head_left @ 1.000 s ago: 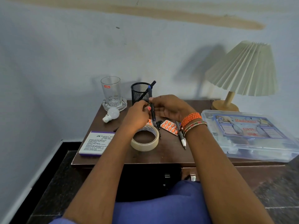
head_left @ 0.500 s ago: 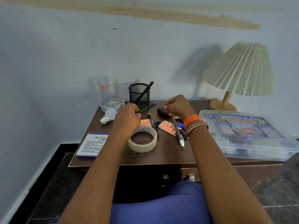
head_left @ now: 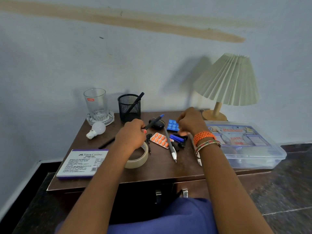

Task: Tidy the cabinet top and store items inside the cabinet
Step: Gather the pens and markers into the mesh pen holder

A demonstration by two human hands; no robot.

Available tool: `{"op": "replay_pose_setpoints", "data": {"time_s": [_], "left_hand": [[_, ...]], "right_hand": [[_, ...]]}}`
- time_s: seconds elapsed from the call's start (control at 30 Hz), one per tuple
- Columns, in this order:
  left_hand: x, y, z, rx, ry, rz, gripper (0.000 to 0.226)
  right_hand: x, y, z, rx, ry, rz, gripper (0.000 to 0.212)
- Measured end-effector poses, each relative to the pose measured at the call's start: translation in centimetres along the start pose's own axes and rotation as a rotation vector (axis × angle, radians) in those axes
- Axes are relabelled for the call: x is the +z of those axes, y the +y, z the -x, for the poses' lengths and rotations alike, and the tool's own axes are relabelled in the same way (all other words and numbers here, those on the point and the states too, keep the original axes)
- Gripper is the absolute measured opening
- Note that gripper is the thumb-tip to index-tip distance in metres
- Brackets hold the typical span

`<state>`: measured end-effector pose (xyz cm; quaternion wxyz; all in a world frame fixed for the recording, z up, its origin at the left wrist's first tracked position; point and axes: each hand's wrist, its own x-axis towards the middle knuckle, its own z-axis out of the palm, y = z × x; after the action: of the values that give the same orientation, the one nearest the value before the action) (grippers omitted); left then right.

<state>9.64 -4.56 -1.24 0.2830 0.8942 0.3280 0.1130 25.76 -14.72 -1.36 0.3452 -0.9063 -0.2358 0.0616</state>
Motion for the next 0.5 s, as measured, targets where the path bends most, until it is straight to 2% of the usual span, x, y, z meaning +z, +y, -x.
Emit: {"op": "replay_pose_setpoints", "data": {"time_s": [0.23, 0.5], "left_hand": [[0.8, 2.1, 0.1, 0.008, -0.034, -0.08, 0.02], [0.7, 2.1, 0.2, -0.053, -0.094, -0.076, 0.021]], "right_hand": [[0.3, -0.9, 1.8, -0.031, -0.026, 0.269, 0.027], [1.2, -0.4, 2.7, -0.022, -0.084, 0.385, 0.035]]}}
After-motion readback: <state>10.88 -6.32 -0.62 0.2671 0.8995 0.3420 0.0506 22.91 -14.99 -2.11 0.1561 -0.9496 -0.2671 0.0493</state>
